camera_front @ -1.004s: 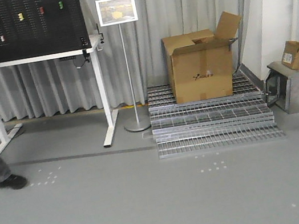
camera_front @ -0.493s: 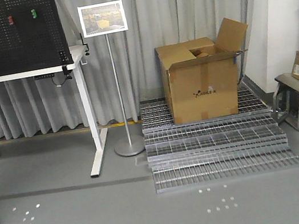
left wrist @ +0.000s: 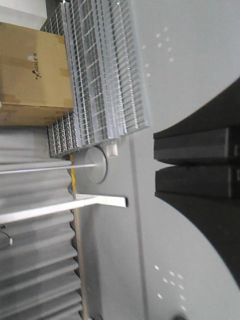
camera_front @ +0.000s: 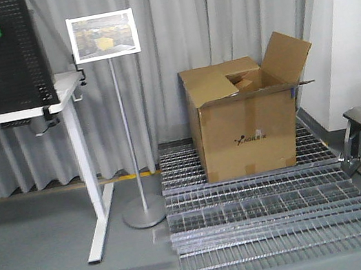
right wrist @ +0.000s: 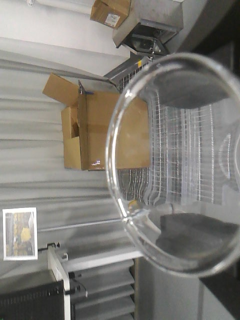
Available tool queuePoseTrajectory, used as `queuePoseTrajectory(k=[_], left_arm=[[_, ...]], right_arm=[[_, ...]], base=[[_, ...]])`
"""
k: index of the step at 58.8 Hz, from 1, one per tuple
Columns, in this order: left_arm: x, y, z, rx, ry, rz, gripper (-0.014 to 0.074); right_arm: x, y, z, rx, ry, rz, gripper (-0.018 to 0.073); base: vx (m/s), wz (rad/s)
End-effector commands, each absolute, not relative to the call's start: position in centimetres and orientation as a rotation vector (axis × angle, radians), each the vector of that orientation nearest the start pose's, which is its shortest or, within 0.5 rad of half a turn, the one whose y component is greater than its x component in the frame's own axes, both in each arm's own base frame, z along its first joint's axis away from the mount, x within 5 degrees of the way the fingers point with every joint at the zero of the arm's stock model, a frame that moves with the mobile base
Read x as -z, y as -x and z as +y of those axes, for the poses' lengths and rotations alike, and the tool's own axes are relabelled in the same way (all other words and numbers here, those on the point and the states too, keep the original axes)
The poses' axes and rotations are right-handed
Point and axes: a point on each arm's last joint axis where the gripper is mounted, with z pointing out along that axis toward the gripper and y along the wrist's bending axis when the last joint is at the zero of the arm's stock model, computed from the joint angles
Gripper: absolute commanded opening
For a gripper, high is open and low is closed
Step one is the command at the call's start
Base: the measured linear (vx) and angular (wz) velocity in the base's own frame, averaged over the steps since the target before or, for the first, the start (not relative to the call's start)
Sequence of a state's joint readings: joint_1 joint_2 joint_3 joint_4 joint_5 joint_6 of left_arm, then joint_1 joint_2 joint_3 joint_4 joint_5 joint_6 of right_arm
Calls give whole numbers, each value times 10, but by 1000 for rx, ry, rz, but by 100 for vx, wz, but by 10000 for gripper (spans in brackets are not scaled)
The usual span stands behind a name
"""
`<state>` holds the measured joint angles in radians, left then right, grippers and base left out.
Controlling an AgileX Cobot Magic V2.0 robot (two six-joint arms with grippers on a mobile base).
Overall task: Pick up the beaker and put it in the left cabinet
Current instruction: 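Drive the base across the room toward the grey cabinet, holding the beaker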
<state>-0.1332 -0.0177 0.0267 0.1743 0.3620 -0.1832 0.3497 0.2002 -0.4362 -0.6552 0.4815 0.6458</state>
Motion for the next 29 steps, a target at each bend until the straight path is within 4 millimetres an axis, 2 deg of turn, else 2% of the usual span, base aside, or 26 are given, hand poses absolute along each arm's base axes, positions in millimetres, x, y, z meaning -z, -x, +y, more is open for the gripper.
queuePoseTrajectory(k=[1,14,29], left_arm=[[-183,-53,-3,67,-62,1755,4],[-183,-53,-3,67,-62,1755,4],[-184,-53,-3,67,-62,1755,4]], right_arm=[[-326,-53,-5,-76,69,1547,-4],[-326,-53,-5,-76,69,1547,-4],[-326,-53,-5,-74,68,1552,-4]], base=[[63,-19],[61,-26],[56,-42]])
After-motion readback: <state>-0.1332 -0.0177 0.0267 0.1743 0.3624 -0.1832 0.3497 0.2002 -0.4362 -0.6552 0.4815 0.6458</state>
